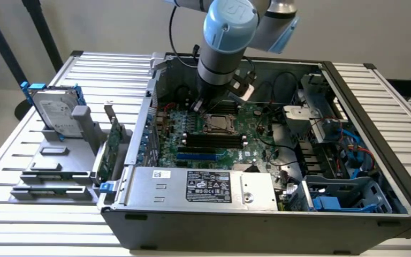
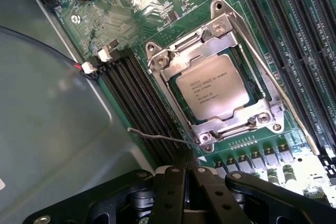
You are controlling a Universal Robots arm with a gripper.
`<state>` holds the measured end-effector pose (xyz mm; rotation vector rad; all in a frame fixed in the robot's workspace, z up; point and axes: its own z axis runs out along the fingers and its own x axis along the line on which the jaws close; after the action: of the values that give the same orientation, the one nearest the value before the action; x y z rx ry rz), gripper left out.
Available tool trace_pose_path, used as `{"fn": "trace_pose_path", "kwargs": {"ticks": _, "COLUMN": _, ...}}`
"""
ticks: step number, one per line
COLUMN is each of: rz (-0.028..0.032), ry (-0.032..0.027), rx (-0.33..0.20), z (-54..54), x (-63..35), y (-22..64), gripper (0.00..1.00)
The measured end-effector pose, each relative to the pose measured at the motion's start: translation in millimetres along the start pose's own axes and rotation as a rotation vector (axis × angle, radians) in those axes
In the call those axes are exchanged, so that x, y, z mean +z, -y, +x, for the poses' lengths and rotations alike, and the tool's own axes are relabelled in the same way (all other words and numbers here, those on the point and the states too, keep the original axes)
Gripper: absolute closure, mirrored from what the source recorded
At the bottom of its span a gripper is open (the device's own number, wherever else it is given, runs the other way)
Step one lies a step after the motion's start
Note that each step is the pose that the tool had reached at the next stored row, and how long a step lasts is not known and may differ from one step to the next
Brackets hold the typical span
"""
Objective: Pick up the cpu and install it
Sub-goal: 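Install the first cpu locking lever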
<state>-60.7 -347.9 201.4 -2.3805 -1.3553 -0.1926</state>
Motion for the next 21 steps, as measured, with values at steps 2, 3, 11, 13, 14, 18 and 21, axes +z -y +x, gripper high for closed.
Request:
{"fn": "trace_pose_path", "kwargs": {"ticks": 2, "rz": -0.0009, "ry": 0.0015, "rx": 0.0, "z": 1.0, "x": 0.9, "y": 0.1, "gripper": 0.89}}
{"fn": "trace_pose_path", "kwargs": {"ticks": 3, "rz": -0.0016, "ry": 0.0026, "rx": 0.0, "z": 1.2, "x": 1.3, "y": -0.1, "gripper": 0.89}}
{"fn": "trace_pose_path", "kwargs": {"ticks": 11, "rz": -0.0082, "ry": 0.0133, "rx": 0.001, "z": 1.3, "x": 1.8, "y": -0.7, "gripper": 0.89}}
{"fn": "trace_pose_path", "kwargs": {"ticks": 13, "rz": -0.0089, "ry": 0.0147, "rx": 0.001, "z": 1.3, "x": 1.9, "y": -1.0, "gripper": 0.89}}
{"fn": "trace_pose_path", "kwargs": {"ticks": 14, "rz": -0.009, "ry": 0.0149, "rx": 0.001, "z": 1.4, "x": 2.1, "y": -1.3, "gripper": 0.89}}
{"fn": "trace_pose_path", "kwargs": {"ticks": 18, "rz": -0.0092, "ry": 0.0151, "rx": 0.001, "z": 2.0, "x": 2.8, "y": -2.9, "gripper": 0.89}}
{"fn": "trace_pose_path", "kwargs": {"ticks": 21, "rz": -0.0092, "ry": 0.0151, "rx": 0.001, "z": 2.4, "x": 3.3, "y": -4.0, "gripper": 0.89}}
